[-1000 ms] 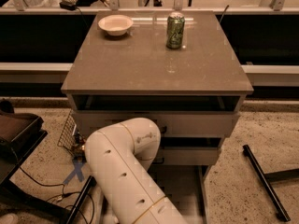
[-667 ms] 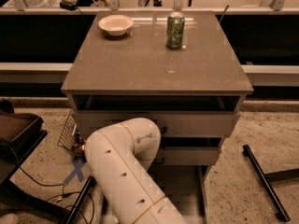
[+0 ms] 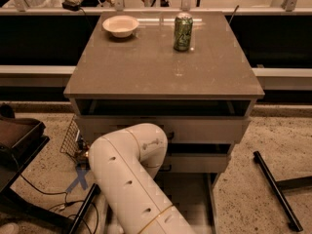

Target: Pick blue plastic bottle from bottom drawer and place on counter

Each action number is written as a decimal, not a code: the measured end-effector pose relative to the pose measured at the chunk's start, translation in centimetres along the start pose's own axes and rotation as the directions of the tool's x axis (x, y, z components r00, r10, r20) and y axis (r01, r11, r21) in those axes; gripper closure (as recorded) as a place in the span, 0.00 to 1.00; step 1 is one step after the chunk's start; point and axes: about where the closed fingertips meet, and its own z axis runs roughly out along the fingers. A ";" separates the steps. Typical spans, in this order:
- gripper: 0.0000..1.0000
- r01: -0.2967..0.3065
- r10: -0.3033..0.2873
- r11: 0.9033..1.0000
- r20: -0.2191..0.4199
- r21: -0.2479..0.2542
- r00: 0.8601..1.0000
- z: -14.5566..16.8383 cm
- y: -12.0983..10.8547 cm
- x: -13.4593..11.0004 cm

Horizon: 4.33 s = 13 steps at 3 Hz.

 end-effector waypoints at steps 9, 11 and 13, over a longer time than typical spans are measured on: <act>1.00 -0.179 0.142 0.983 0.415 0.050 0.899 -28.2 1.8 9.9; 1.00 -0.180 0.124 0.982 0.503 0.063 0.855 -29.9 0.5 9.3; 1.00 -0.280 0.133 0.956 0.721 0.087 0.680 -39.8 -1.5 8.5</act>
Offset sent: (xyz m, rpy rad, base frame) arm 0.0017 -0.0035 0.0734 -0.0843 0.0611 0.0614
